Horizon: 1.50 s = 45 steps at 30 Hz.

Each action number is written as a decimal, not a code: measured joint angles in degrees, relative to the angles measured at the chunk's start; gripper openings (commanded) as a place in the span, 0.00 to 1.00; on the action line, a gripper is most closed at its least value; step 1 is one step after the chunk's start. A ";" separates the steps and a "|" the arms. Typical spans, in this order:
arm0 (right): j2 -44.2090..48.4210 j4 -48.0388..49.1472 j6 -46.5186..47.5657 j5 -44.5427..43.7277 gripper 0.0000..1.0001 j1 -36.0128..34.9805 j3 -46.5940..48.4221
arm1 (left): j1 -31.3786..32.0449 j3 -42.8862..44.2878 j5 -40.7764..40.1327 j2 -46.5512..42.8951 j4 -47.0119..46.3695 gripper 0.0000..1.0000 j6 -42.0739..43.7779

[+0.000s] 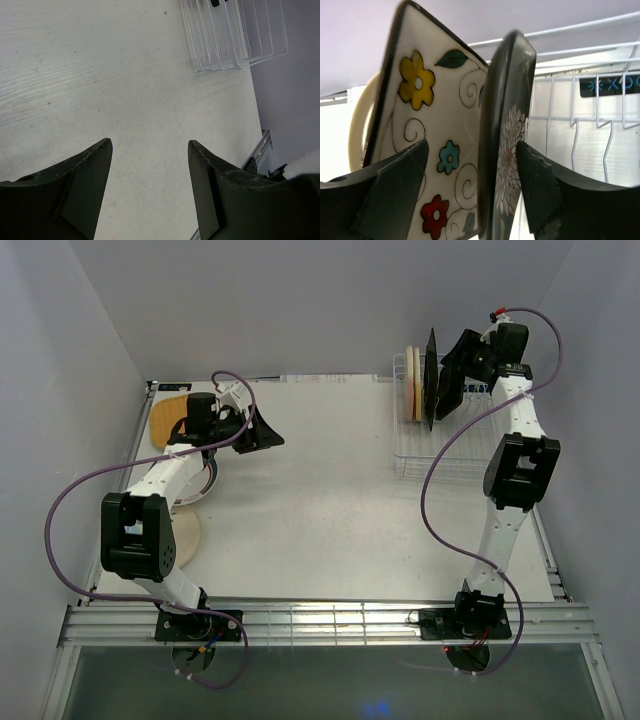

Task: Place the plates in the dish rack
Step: Insert the plate into the dish rack.

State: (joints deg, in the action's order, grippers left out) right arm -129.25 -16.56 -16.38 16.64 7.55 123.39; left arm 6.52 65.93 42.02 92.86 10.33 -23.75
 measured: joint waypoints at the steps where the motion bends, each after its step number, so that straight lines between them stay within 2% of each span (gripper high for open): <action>1: 0.22 0.04 0.07 0.00 0.78 0.00 -0.92 | 0.00 0.00 0.02 0.00 0.00 0.72 0.00; 7: 2.73 0.66 0.31 -0.24 0.78 0.00 -6.56 | 0.00 0.00 0.04 0.00 0.00 0.72 0.22; 19: 13.77 6.80 1.51 -2.58 0.81 -0.44 -21.29 | 0.00 0.00 0.04 -0.02 0.02 0.72 0.39; 29: 25.07 14.40 2.23 -6.08 0.81 -1.36 -39.43 | 0.00 0.00 0.02 -0.63 0.13 0.72 0.46; 36: 31.45 22.53 2.01 -6.71 0.71 -1.46 -52.43 | 0.00 0.00 0.02 -0.74 0.15 0.72 0.50; 37: 31.58 23.32 1.99 -6.86 0.68 -1.49 -53.11 | 0.00 0.00 0.02 -0.74 0.15 0.72 0.55; 45: 31.12 27.39 1.86 -7.08 0.65 -2.03 -53.44 | 0.00 0.00 0.00 -0.74 0.15 0.72 0.76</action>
State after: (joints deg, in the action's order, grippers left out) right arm -98.13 10.83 -14.52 9.56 5.52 69.95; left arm 6.52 65.93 42.02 92.12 10.48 -22.98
